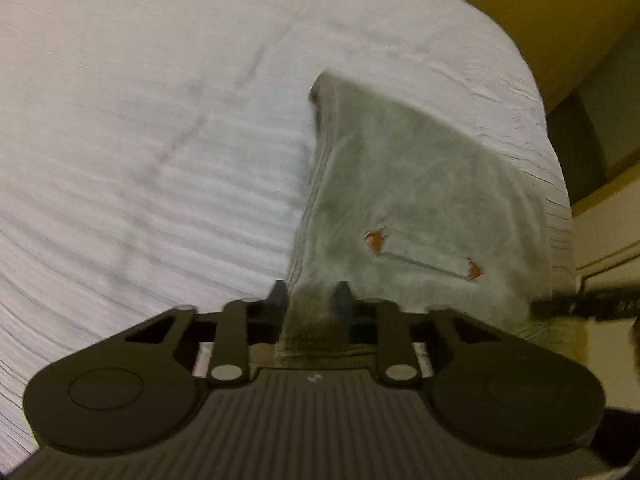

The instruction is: Fold clothes

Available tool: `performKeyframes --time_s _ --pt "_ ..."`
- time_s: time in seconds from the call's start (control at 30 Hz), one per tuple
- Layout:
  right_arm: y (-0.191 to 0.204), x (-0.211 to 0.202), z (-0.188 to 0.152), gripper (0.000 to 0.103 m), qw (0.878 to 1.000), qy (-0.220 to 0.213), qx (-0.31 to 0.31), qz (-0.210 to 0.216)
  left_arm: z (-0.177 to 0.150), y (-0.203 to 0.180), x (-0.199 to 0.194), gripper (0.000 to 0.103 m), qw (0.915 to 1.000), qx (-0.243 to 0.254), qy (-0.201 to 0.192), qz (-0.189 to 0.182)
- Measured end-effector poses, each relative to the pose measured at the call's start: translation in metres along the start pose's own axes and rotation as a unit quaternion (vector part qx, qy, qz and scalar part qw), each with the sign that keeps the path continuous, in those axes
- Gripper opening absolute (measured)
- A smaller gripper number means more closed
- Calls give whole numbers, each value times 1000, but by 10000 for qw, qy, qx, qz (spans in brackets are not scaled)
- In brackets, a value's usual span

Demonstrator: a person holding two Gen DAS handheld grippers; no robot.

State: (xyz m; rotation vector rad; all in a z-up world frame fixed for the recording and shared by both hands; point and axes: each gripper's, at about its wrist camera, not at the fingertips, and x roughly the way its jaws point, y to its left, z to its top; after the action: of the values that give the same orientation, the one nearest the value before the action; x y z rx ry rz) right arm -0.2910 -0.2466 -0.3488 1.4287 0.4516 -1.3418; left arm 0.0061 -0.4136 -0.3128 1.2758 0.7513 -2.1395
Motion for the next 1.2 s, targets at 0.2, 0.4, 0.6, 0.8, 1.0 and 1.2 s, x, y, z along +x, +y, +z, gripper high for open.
performKeyframes --time_s 0.2,0.4,0.6,0.8,1.0,1.2 --pt "48 -29 -1 49 9757 -1340 -1634 -583 10 -41 4 15 9973 654 -228 -249" --pt "53 5 -36 48 9576 -651 -2697 -770 -26 -57 27 14 9945 1034 162 92" --pt "43 0 -24 48 9740 -384 -2147 -616 -15 -53 8 14 9982 563 -119 151" --pt "62 -8 -32 48 9548 -931 -2779 -495 -25 -68 17 14 9986 405 34 331" --pt "62 -2 -40 48 9486 -226 -3102 -590 -22 -88 -4 14 9979 -174 31 623" --pt "54 -26 -28 49 9644 481 -2563 -433 -32 -110 -50 19 9900 -978 128 1006"
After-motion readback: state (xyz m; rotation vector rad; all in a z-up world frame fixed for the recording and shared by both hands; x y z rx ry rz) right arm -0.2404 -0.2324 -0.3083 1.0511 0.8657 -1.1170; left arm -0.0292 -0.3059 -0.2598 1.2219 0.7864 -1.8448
